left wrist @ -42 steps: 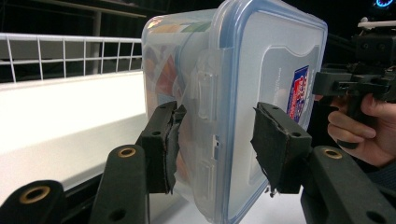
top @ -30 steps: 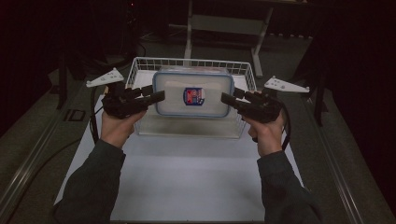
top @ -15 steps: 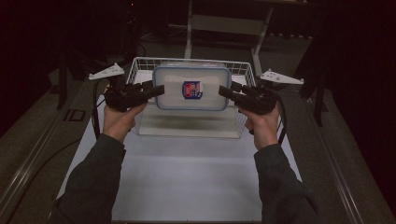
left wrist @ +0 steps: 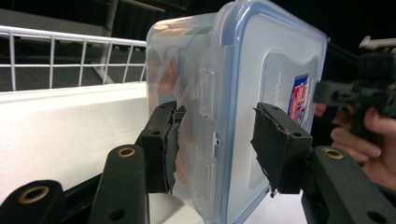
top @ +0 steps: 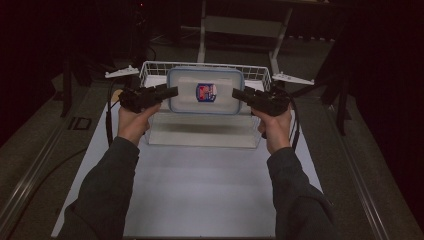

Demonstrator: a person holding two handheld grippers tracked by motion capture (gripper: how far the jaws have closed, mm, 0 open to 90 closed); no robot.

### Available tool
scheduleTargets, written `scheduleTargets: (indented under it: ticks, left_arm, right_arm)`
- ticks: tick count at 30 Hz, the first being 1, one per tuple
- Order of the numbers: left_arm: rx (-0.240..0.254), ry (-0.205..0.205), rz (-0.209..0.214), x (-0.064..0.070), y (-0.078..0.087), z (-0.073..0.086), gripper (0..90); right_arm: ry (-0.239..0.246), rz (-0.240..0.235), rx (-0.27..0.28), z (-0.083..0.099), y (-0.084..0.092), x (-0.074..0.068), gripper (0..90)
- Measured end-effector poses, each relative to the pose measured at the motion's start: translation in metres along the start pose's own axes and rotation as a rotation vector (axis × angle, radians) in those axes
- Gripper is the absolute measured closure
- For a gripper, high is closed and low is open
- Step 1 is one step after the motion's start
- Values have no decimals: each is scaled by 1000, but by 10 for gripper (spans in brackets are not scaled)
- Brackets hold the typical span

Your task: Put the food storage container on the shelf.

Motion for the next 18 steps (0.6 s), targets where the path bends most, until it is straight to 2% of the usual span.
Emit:
scheduleTargets:
  ticks: [4, 6, 7, 8, 9, 13, 14, 15, 17, 18]
  left_arm:
    - [20, 24, -25, -2, 0, -4, 506]
    - [18, 3, -77, -1, -1, -4, 503]
    - [9, -23, -126, 1, -2, -5, 521]
    - [-5, -34, -154, 2, -4, -5, 572]
    - [-18, -43, -179, 3, -7, -5, 557]
    - [1, -10, -156, 1, -9, -3, 558]
    - [2, -8, -152, 2, -10, -3, 561]
    - [0, -17, -158, 2, -11, -2, 556]
    - [1, -33, -183, 4, -13, -2, 552]
    - [9, -37, -183, 4, -13, -2, 539]
  right_arm:
    - [-53, -13, -10, 3, -7, 5, 478]
    - [-62, -15, -8, 2, -9, 6, 481]
    - [-63, -12, -7, 1, -9, 5, 482]
    - [-65, 5, -14, 0, -11, 4, 483]
    - [-69, 15, -21, 0, -13, 4, 479]
    - [-145, 32, -32, -5, -17, 10, 461]
    - [-157, 62, -39, -7, -18, 14, 439]
    - [-159, 88, -49, -7, -18, 16, 440]
    - [-126, 135, -71, -7, -21, 18, 420]
    - [-109, 159, -70, -8, -22, 20, 380]
Point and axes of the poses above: each handheld gripper's, and its own axes: y roughly backward along the jaws, z roughly out of its underside, x roughly to its right, the point moved 4 cm from there along -y, roughly forward along the jaws, and after that the axes turned 4 degrees about z, right-handed, at the moved point
